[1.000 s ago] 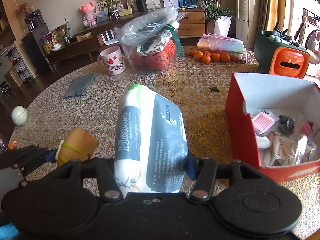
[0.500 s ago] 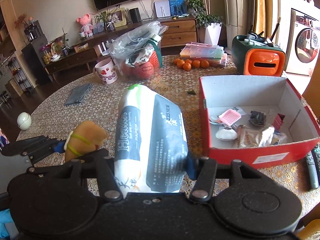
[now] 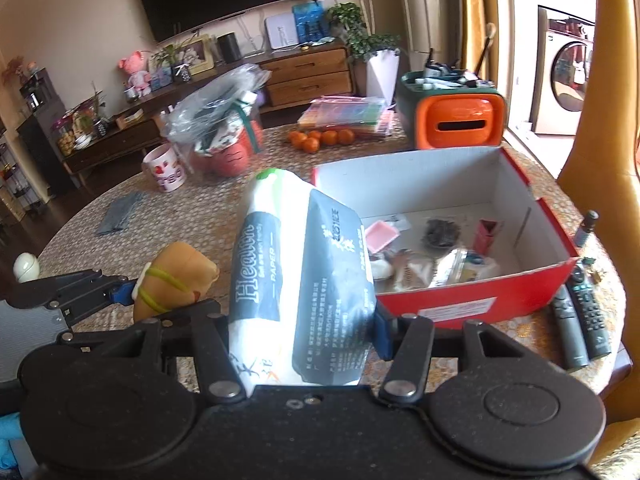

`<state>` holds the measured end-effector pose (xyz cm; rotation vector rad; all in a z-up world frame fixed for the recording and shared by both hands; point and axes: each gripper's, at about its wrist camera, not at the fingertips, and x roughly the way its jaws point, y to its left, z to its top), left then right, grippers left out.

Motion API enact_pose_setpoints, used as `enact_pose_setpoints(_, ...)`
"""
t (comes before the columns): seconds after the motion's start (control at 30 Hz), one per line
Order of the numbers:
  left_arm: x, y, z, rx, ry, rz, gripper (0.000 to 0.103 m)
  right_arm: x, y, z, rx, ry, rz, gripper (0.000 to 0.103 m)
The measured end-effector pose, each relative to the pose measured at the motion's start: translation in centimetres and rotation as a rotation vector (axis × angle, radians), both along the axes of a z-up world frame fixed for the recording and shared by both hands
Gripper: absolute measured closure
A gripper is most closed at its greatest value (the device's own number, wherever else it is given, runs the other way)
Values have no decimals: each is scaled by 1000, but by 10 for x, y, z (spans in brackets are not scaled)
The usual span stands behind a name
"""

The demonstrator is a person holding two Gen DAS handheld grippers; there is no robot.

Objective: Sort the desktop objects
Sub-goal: 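Carry the bread toy and tissue packet with both grippers over the shoebox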

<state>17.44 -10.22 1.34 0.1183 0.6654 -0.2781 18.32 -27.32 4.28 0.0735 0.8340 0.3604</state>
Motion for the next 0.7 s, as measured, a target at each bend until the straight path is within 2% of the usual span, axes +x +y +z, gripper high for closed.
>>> enact_pose_setpoints(0.37, 42, -48, -6, 39, 8, -75, 60, 24, -61, 7, -25, -30, -106, 48)
enact_pose_setpoints(0.7, 98, -84, -15, 99, 8, -118, 60, 76, -94, -7, -25, -29, -190, 48)
